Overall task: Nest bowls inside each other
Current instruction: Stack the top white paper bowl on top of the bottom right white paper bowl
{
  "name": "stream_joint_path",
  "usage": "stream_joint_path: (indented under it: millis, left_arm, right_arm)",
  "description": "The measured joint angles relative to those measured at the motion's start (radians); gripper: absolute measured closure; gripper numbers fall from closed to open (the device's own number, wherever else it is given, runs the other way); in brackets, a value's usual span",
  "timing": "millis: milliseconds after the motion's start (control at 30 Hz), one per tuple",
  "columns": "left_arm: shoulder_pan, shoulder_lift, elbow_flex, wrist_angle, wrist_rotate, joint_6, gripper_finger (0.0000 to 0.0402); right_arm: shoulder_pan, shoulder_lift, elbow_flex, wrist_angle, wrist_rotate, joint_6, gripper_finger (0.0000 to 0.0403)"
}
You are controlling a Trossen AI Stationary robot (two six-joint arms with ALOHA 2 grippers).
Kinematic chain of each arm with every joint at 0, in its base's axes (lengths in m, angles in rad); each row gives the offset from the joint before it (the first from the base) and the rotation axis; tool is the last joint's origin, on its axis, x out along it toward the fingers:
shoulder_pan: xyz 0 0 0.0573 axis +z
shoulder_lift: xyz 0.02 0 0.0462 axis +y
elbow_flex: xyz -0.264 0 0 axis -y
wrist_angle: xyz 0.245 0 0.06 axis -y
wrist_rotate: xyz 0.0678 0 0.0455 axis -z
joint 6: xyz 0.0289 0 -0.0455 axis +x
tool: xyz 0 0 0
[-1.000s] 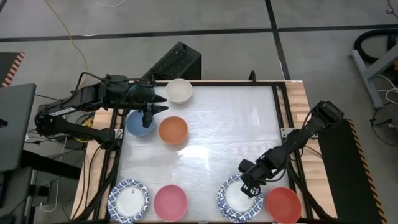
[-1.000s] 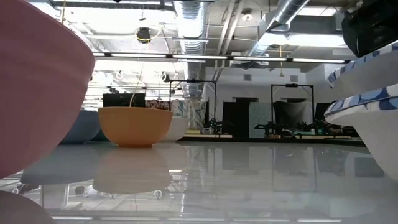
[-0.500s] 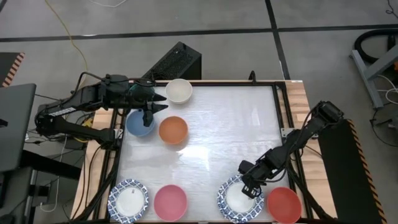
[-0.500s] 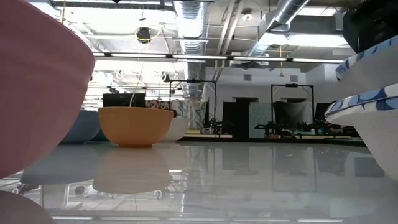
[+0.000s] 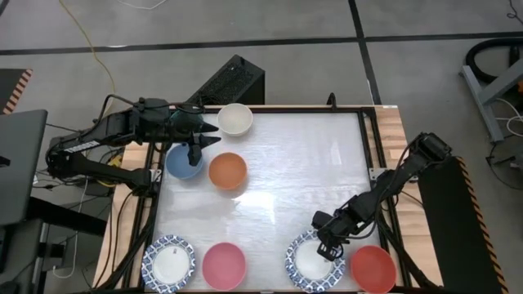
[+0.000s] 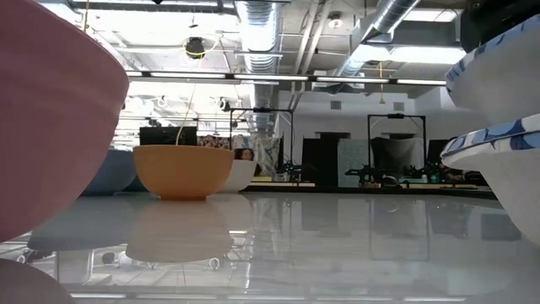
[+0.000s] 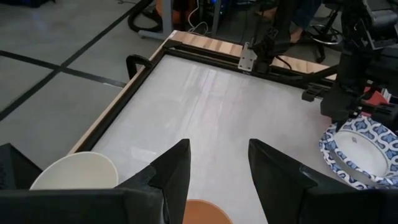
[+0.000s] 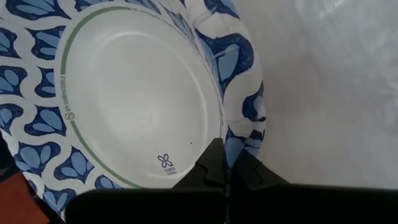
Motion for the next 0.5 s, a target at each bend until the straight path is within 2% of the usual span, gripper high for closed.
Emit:
stream_joint_path:
  millis: [233, 500]
  left_arm:
    - [0.000, 0.000, 0.000, 0.000, -0.007, -0.002, 0.0251]
    - [0.000, 0.000, 0.000, 0.001, -0.008, -0.002, 0.0251]
  right_arm:
    - [-0.004, 0.068, 0.009, 0.037, -0.051, -0.030, 0.0389]
    - [-0.004, 0.111, 0.040, 0.009, -0.043, -0.053, 0.0386]
